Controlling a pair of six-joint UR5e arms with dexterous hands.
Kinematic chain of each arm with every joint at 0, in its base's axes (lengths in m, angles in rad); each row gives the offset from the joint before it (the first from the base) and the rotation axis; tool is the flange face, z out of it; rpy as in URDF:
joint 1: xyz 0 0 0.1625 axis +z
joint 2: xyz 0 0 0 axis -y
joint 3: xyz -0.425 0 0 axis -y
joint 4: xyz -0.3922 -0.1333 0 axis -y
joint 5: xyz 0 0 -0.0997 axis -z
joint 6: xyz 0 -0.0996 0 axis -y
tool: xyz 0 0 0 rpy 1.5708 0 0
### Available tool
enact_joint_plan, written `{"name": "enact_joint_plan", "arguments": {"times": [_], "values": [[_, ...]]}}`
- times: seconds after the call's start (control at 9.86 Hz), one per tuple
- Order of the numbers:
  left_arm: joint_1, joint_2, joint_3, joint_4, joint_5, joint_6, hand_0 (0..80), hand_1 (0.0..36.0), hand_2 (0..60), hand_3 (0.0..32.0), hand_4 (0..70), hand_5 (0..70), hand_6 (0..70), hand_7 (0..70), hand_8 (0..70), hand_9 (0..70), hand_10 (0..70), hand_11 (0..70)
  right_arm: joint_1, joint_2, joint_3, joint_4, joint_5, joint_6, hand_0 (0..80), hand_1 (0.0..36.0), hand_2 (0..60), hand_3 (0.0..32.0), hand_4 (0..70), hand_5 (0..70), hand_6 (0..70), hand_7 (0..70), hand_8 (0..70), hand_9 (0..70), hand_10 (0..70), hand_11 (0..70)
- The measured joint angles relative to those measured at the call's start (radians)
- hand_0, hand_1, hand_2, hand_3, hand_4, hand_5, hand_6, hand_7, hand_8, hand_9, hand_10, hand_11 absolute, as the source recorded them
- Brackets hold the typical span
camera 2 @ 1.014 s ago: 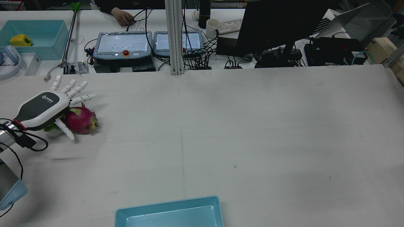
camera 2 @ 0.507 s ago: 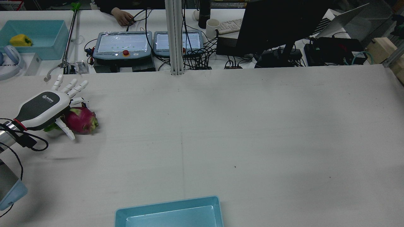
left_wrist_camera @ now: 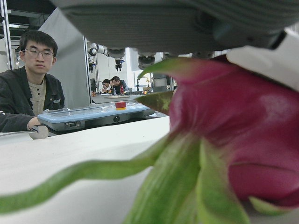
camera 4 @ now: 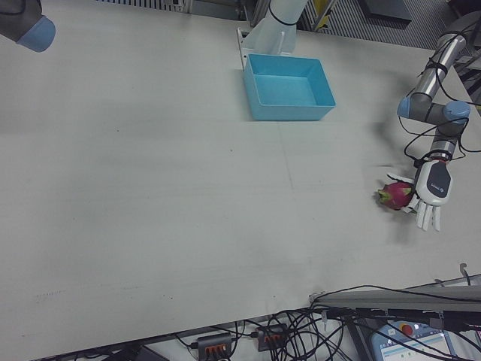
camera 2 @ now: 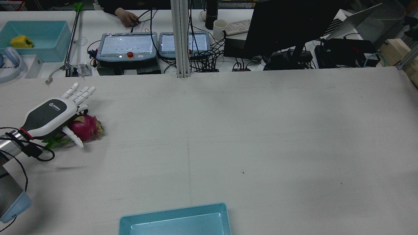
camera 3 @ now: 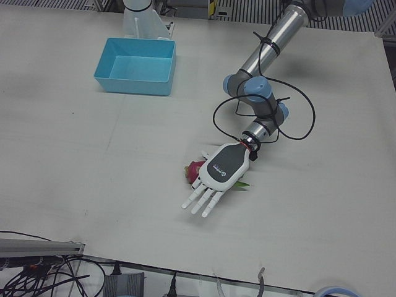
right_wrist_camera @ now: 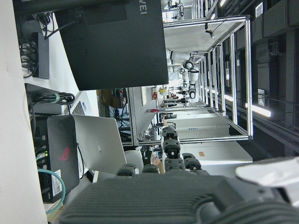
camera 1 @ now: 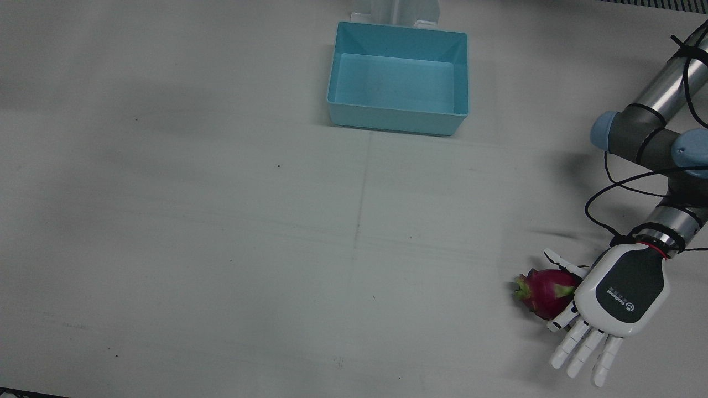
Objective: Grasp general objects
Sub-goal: 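Close the left hand's fingers around the dragon fruit, then lift the dragon fruit with the left hand off the table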
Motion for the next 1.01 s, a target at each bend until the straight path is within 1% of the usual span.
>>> {"name": "enact_joint_plan", "arguments": {"times": [0.1,0.2,0.3,0.41,0.71,0.81,1.01], "values": [[0.006,0.000,0.002,-0.002,0.000,0.000,43.0,2.9,3.7,0.0,39.5,70.0,5.6,8.9,10.5,0.3,0.0,0.0,0.000,0.000,0.000,0.000,0.000,0.000,0.0,0.0,0.0,0.0,0.0,0.0,0.0,0.0,0.0,0.0,0.0,0.0],[0.009,0.002,0.002,-0.004,0.001,-0.002,43.5,7.0,19.2,0.0,41.3,70.0,6.2,9.6,10.9,0.5,0.0,0.0,0.000,0.000,0.000,0.000,0.000,0.000,0.0,0.0,0.0,0.0,0.0,0.0,0.0,0.0,0.0,0.0,0.0,0.0],[0.011,0.004,-0.004,-0.004,0.002,-0.006,41.1,9.7,34.8,0.0,40.1,69.5,6.1,10.1,11.2,0.6,0.0,0.0,0.000,0.000,0.000,0.000,0.000,0.000,0.0,0.0,0.0,0.0,0.0,0.0,0.0,0.0,0.0,0.0,0.0,0.0],[0.012,0.005,-0.016,0.000,0.003,-0.010,39.6,9.9,38.3,0.0,38.8,67.9,5.7,9.9,11.1,0.5,0.0,0.0,0.000,0.000,0.000,0.000,0.000,0.000,0.0,0.0,0.0,0.0,0.0,0.0,0.0,0.0,0.0,0.0,0.0,0.0],[0.011,0.007,-0.076,0.049,0.006,-0.028,38.1,10.3,43.1,0.0,37.7,66.3,5.5,10.2,11.2,0.6,0.0,0.0,0.000,0.000,0.000,0.000,0.000,0.000,0.0,0.0,0.0,0.0,0.0,0.0,0.0,0.0,0.0,0.0,0.0,0.0],[0.010,0.008,-0.105,0.074,0.008,-0.047,37.9,10.1,43.1,0.0,37.5,65.8,5.4,10.3,11.2,0.6,0.0,0.0,0.000,0.000,0.000,0.000,0.000,0.000,0.0,0.0,0.0,0.0,0.0,0.0,0.0,0.0,0.0,0.0,0.0,0.0],[0.009,0.010,-0.190,0.142,0.013,-0.088,37.0,8.9,40.6,0.0,37.2,63.7,5.4,10.7,11.4,0.7,0.0,0.0,0.000,0.000,0.000,0.000,0.000,0.000,0.0,0.0,0.0,0.0,0.0,0.0,0.0,0.0,0.0,0.0,0.0,0.0]]}}
